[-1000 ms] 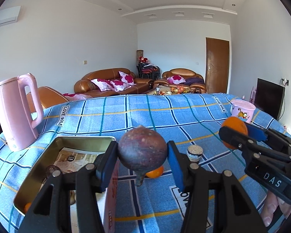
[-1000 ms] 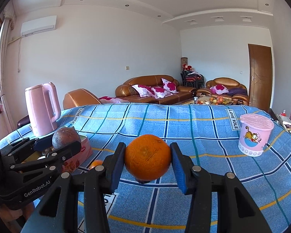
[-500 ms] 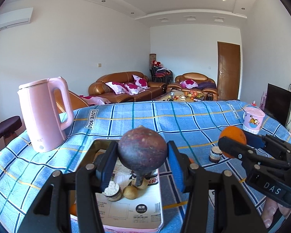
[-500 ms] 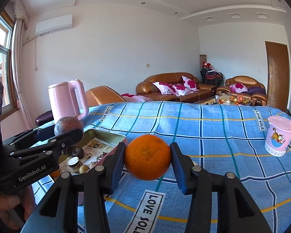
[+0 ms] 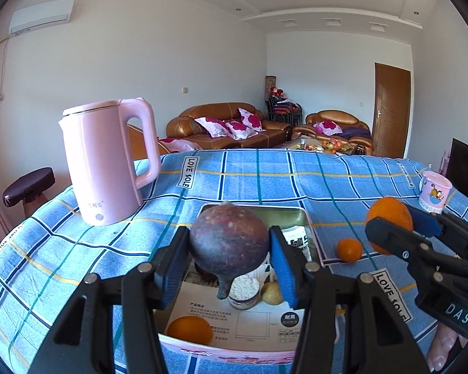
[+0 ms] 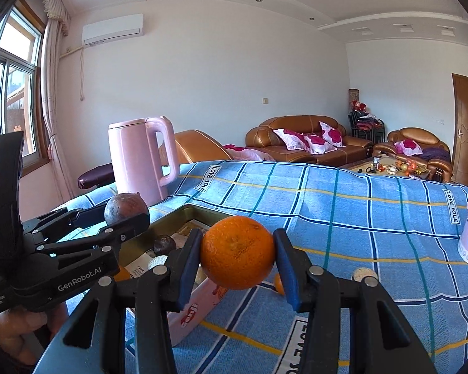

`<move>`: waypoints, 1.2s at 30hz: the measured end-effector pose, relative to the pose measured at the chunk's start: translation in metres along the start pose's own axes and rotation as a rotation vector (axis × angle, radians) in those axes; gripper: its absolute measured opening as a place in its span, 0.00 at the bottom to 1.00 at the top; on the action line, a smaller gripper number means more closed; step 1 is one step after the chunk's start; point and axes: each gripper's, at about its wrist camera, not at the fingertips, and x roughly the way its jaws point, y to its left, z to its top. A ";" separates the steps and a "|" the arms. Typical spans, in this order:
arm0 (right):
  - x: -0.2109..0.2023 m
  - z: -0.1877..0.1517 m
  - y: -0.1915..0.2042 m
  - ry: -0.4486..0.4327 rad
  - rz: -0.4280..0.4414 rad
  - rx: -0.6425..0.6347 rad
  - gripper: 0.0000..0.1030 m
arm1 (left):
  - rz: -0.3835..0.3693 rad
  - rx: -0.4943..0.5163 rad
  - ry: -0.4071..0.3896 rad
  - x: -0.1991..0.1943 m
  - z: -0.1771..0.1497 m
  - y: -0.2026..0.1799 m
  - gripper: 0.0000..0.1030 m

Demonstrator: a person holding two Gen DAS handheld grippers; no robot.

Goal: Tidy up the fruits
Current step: 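Carry the passion fruit with the left gripper over the tin while the right gripper carries the orange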

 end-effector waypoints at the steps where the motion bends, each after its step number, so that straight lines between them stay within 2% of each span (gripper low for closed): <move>1: 0.002 0.000 0.003 0.002 0.005 -0.005 0.47 | 0.005 -0.003 0.002 0.000 0.000 0.003 0.52; 22: 0.028 0.000 0.046 0.037 0.072 -0.058 0.47 | 0.070 -0.022 0.069 0.013 -0.010 0.042 0.52; 36: 0.047 -0.011 0.053 0.104 0.100 -0.054 0.47 | 0.068 0.037 0.134 0.025 -0.017 0.037 0.52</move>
